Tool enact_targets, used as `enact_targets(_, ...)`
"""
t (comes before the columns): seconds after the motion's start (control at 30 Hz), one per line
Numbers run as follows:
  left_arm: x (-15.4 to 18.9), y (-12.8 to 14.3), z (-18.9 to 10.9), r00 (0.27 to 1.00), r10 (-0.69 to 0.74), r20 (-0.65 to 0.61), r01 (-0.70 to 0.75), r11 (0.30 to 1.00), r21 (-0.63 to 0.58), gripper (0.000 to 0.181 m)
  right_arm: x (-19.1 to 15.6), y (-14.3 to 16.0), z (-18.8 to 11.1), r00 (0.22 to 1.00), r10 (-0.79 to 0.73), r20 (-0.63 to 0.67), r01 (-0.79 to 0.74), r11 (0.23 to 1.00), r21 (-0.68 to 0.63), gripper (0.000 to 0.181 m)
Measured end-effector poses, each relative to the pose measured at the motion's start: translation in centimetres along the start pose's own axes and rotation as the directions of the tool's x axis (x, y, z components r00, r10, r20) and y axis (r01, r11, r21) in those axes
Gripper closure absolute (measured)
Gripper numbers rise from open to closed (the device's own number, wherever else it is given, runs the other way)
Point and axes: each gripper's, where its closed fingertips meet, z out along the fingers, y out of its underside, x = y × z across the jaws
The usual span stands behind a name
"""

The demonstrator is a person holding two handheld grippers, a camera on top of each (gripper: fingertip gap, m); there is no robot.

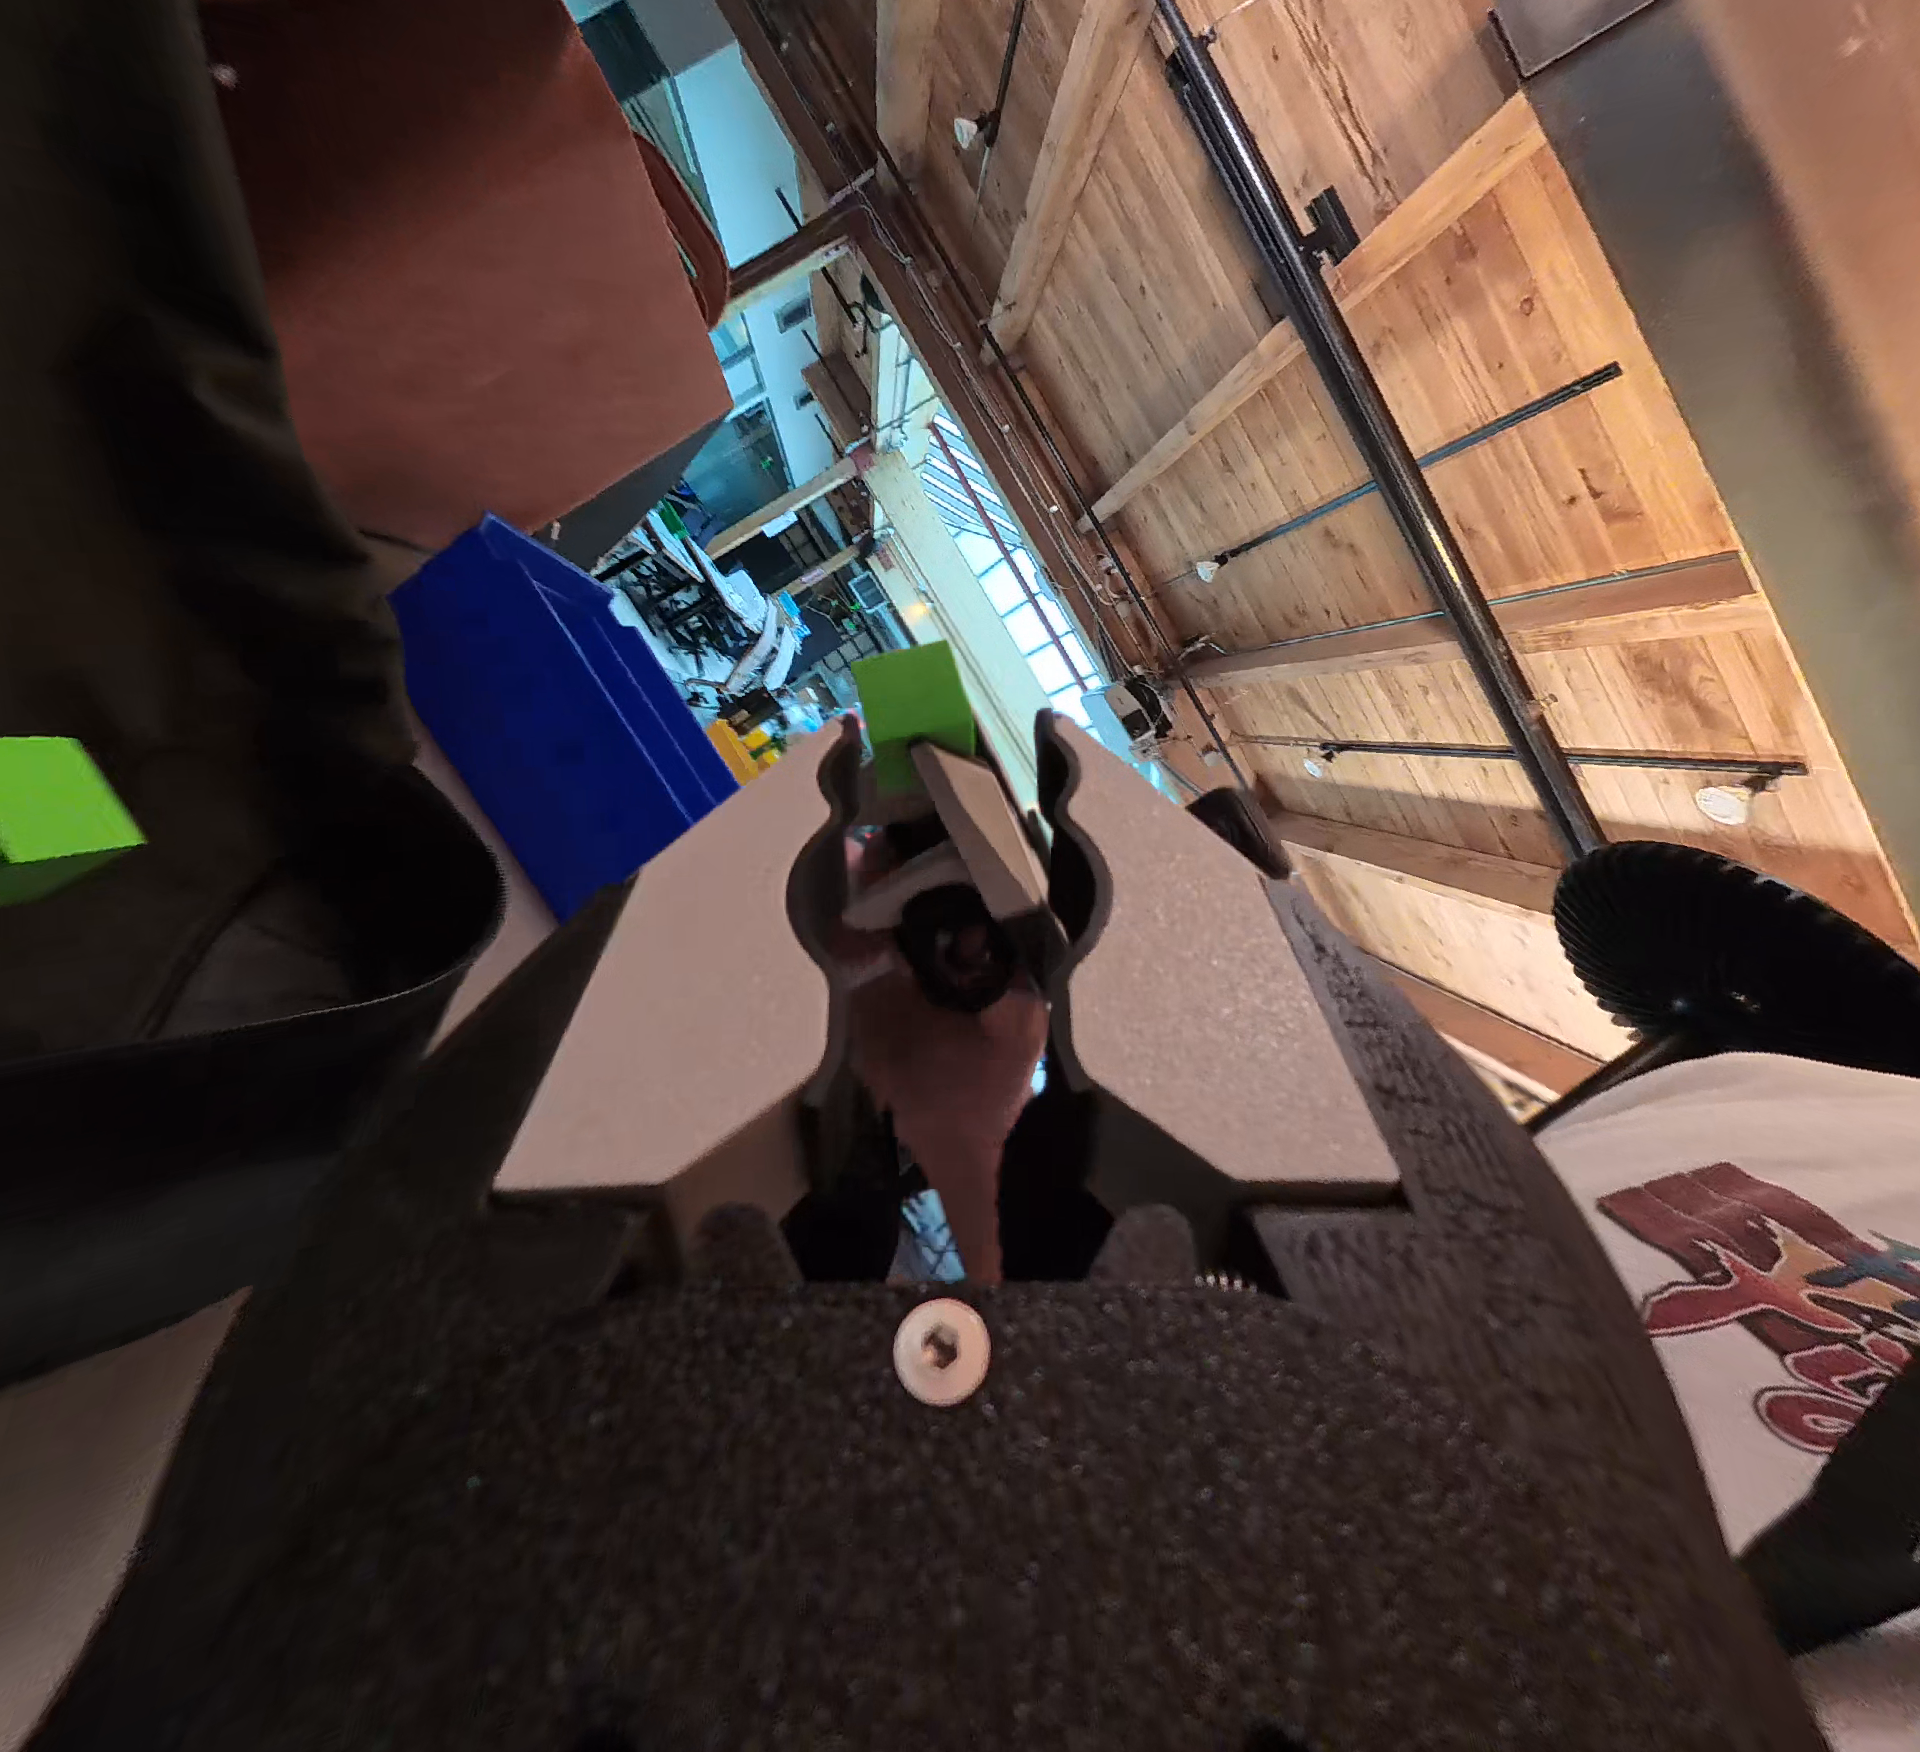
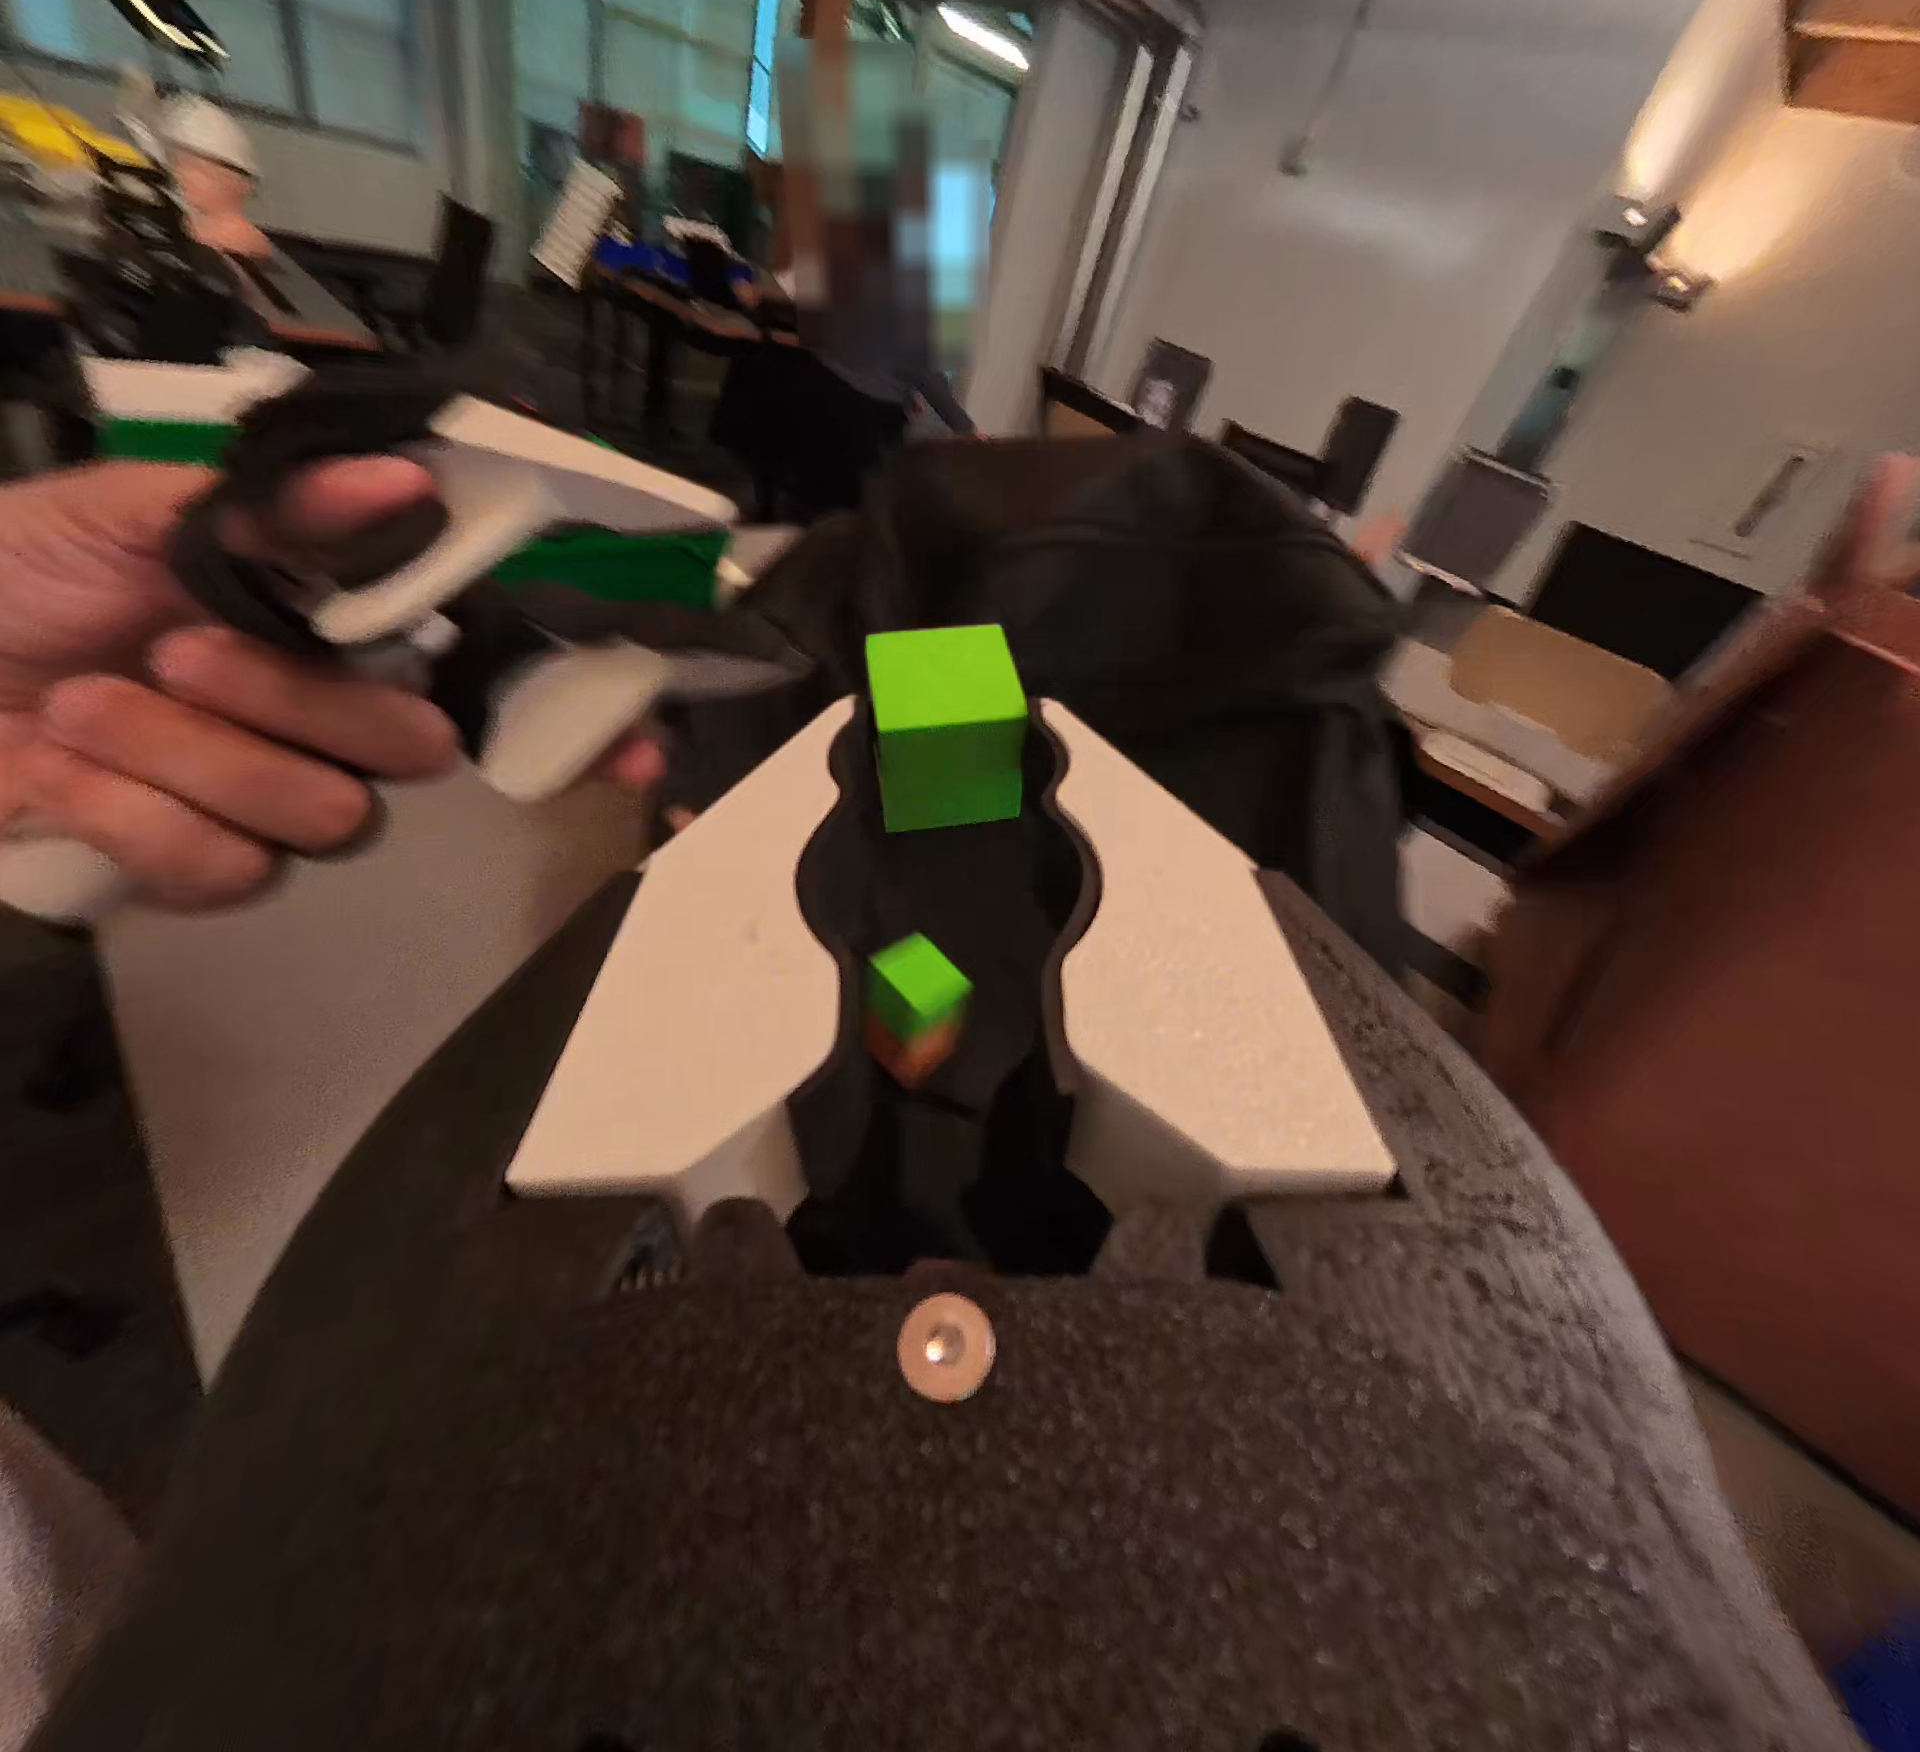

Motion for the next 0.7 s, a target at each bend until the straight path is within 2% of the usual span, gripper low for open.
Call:
enact_targets(0.07,-0.4,-0.2,-1.1,0.999,0.031,0.035,-0.031,0.999,-0.018,0.147,5.0,1.7,-3.1,0.991,-0.013,-0.130,-0.002,0.994,-0.113,0.153)
enact_targets(0.13,-0.8,0.0,-2.2,0.996,0.065,0.062,-0.061,0.996,-0.063,0.148,11.3,4.5,-7.8,0.954,-0.025,-0.299,-0.059,0.962,-0.266,0.154)
enact_targets(0.2,-1.4,0.2,-3.4,0.991,0.097,0.095,-0.089,0.992,-0.092,0.148,17.8,9.3,-14.3,0.875,-0.080,-0.477,-0.195,0.845,-0.499,0.153)
enact_targets(0.27,-2.3,0.3,-4.6,0.980,0.130,0.153,-0.113,0.987,-0.117,0.148,20.9,14.6,-19.9,0.860,-0.094,-0.501,-0.323,0.661,-0.677,0.153)
enact_targets(0.33,-3.2,0.3,-5.6,0.968,0.149,0.200,-0.124,0.983,-0.132,0.148,22.5,19.6,-23.9,0.864,-0.076,-0.497,-0.413,0.455,-0.789,0.153)
enact_targets(0.4,-3.7,0.3,-6.1,0.965,0.144,0.218,-0.115,0.984,-0.138,0.148,22.0,23.4,-25.6,0.890,0.021,-0.455,-0.440,0.294,-0.848,0.153)
enact_targets(0.47,-4.0,0.3,-6.4,0.964,0.137,0.227,-0.105,0.983,-0.148,0.148,21.4,25.9,-26.4,0.907,0.077,-0.414,-0.421,0.170,-0.891,0.154)
enact_targets(0.63,-5.3,1.0,-6.3,0.918,0.255,0.303,-0.177,0.949,-0.261,0.147,19.5,29.5,-27.4,0.946,0.148,-0.288,-0.279,-0.075,-0.957,0.154)
enact_targets(0.7,-6.2,1.7,-6.4,0.871,0.350,0.345,-0.228,0.910,-0.347,0.147,19.7,29.8,-27.3,0.947,0.156,-0.282,-0.268,-0.107,-0.957,0.153)
